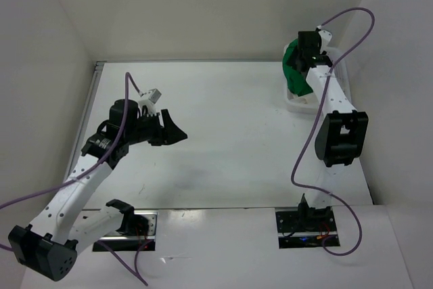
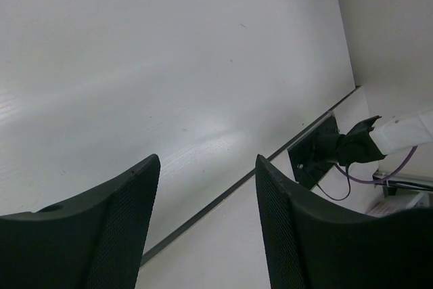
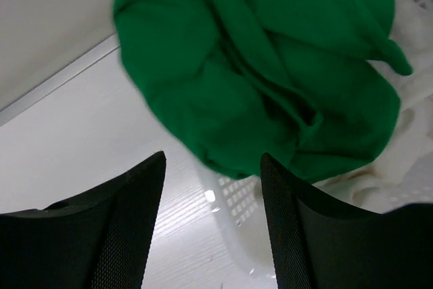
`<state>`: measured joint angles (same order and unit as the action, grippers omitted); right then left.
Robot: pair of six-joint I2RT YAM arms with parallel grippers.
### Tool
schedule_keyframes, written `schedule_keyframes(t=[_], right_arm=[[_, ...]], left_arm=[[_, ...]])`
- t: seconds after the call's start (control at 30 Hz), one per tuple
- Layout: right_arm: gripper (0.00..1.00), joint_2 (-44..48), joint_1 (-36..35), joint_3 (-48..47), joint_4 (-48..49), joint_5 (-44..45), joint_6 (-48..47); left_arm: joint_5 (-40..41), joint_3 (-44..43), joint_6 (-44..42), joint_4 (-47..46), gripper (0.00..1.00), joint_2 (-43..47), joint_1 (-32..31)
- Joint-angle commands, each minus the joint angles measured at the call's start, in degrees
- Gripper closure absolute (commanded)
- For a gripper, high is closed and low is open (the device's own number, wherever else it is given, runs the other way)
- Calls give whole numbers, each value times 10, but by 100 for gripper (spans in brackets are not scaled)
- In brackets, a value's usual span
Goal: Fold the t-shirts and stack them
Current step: Grab crumpled tshirt from bin with the right arm
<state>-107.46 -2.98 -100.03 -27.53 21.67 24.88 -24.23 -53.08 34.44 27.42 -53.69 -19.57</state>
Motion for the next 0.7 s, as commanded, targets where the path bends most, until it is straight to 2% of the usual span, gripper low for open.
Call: schedule_keyframes(t=[0.0, 0.23, 0.33, 0.67], right_arm=[[36, -15, 61, -48, -11, -1, 16], [35, -23, 97, -34, -3, 5, 3], [35, -41, 124, -28, 4, -53, 3], [32, -34, 130, 11, 50, -204, -8]], left_arm=[[0, 3, -14, -4, 34, -2, -10], [5, 3, -20, -10, 32, -23, -15], [5, 3, -20, -16, 32, -34, -15], [5, -2, -20, -22, 31, -58, -15]])
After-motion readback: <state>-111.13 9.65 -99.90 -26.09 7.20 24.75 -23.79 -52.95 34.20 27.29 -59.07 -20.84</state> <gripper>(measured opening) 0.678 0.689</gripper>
